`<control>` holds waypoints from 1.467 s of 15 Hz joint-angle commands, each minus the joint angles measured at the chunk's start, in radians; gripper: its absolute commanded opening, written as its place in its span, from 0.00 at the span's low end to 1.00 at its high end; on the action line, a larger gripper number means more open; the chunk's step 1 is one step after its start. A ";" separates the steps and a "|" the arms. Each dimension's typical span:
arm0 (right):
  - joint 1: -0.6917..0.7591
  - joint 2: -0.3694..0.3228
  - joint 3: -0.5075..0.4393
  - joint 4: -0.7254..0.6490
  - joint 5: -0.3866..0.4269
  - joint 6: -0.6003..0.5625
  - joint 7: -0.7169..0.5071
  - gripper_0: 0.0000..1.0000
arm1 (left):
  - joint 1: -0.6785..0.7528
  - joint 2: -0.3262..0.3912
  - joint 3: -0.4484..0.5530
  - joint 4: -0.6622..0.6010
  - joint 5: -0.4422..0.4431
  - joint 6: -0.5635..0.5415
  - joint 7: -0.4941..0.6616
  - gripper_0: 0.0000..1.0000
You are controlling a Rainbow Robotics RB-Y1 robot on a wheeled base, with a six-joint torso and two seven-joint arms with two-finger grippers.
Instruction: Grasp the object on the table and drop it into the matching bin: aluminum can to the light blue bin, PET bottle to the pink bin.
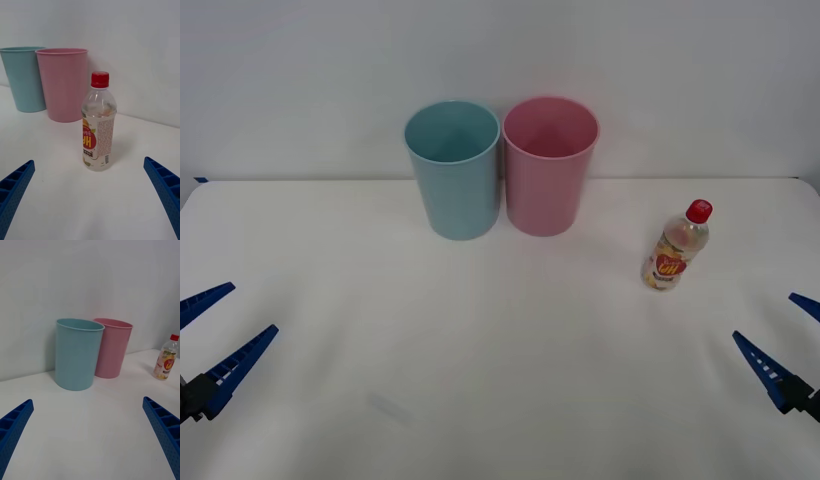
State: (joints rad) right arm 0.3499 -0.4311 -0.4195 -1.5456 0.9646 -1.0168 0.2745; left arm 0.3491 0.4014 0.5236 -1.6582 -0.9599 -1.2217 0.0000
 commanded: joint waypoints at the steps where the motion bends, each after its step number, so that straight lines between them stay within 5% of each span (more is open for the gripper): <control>1: -0.002 0.000 0.048 0.001 -0.007 0.067 0.009 1.00 | 0.000 0.000 0.000 0.000 0.000 0.000 0.000 1.00; 13: -0.092 0.005 0.254 0.001 -0.049 0.354 0.061 1.00 | 0.000 0.000 0.000 0.000 0.000 0.000 0.000 1.00; 22: -0.290 0.005 0.291 0.231 -0.043 0.331 0.098 1.00 | 0.000 0.000 0.000 0.000 0.000 0.000 0.000 1.00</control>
State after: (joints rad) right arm 0.0768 -0.4265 -0.1311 -1.3346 0.9215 -0.6855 0.3703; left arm 0.3491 0.4014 0.5236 -1.6581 -0.9599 -1.2217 0.0000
